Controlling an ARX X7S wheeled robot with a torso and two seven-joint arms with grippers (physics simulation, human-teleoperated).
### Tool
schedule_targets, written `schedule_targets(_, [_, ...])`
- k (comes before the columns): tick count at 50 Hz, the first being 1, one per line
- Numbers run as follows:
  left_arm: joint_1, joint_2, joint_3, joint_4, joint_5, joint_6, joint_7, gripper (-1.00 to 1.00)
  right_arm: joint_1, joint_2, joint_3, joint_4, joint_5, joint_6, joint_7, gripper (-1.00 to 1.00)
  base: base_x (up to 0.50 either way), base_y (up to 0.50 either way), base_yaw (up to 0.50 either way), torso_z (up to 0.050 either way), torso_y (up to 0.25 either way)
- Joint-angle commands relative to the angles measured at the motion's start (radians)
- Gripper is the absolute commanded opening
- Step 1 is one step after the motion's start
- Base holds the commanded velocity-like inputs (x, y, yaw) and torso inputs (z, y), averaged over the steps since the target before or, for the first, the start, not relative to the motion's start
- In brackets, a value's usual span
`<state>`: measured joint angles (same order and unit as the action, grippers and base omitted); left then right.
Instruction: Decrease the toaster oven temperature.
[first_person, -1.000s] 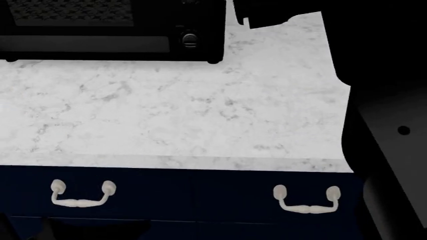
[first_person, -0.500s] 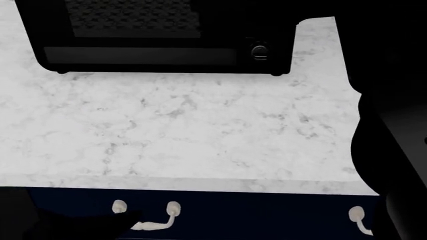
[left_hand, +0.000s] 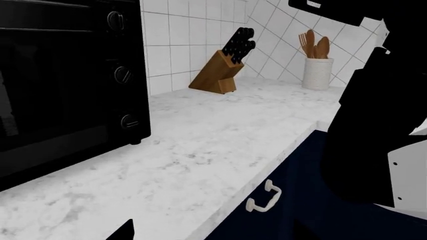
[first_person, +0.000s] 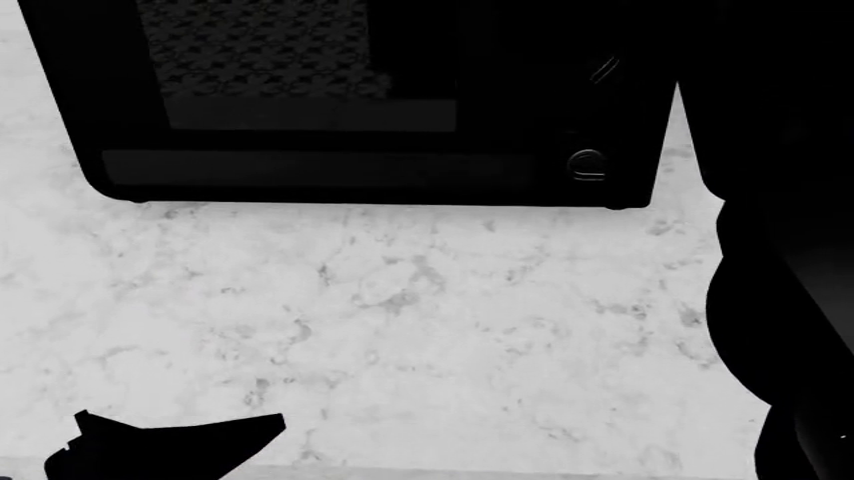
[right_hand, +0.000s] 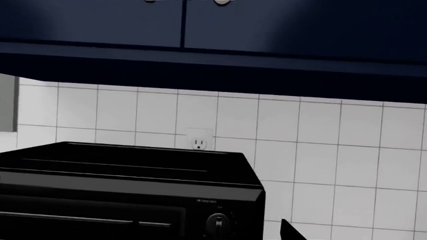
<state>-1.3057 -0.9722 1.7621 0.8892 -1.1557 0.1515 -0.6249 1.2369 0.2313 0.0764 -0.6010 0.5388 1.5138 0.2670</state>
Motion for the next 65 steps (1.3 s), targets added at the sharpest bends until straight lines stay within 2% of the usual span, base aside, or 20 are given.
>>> schedule_targets(1, [0.0, 0.003, -0.001, 0.0, 0.002, -0.005, -0.002, 1.0, -0.012, 0.003, 0.002, 0.005, 0.024, -0.011, 0.001, 1.0, 0.21, -0.19, 0.0, 0.0, 0.0])
schedule_targets(18, [0.011, 0.003, 0.0, 0.006, 0.013, -0.005, 0.0, 1.0, -0.006, -0.004, 0.017, -0.016, 0.082, 0.05, 0.056, 1.0, 0.11, -0.09, 0.0, 0.0, 0.0])
schedule_targets(22, [0.011, 0.002, -0.001, -0.001, 0.008, -0.003, 0.005, 1.0, 0.008, 0.055, 0.001, 0.052, 0.285, 0.055, 0.278, 1.0, 0.0, 0.0, 0.0, 0.0, 0.0])
schedule_targets(23, [0.011, 0.003, -0.001, -0.005, 0.007, -0.003, 0.007, 1.0, 0.008, 0.053, 0.031, 0.09, 0.393, 0.055, 0.311, 1.0, 0.0, 0.0, 0.0, 0.0, 0.0])
schedule_targets(24, [0.011, 0.004, -0.002, -0.009, 0.004, -0.001, 0.011, 1.0, 0.016, 0.079, 0.004, 0.114, 0.434, 0.055, 0.396, 1.0, 0.0, 0.0, 0.0, 0.0, 0.0])
schedule_targets(27, [0.01, 0.009, -0.003, -0.017, -0.002, -0.001, 0.016, 1.0, 0.014, 0.106, -0.005, 0.174, 0.554, 0.05, 0.525, 1.0, 0.0, 0.0, 0.0, 0.0, 0.0])
schedule_targets(49, [0.004, 0.009, -0.01, -0.039, -0.027, -0.004, 0.04, 1.0, -0.132, 0.151, -0.031, 0.199, 0.587, -0.034, 0.534, 1.0, 0.0, 0.0, 0.0, 0.0, 0.0])
schedule_targets(65, [0.01, 0.009, -0.011, -0.048, -0.025, -0.005, 0.047, 1.0, -0.08, 0.166, -0.102, 0.325, 0.546, -0.1, 0.483, 1.0, 0.0, 0.0, 0.0, 0.0, 0.0])
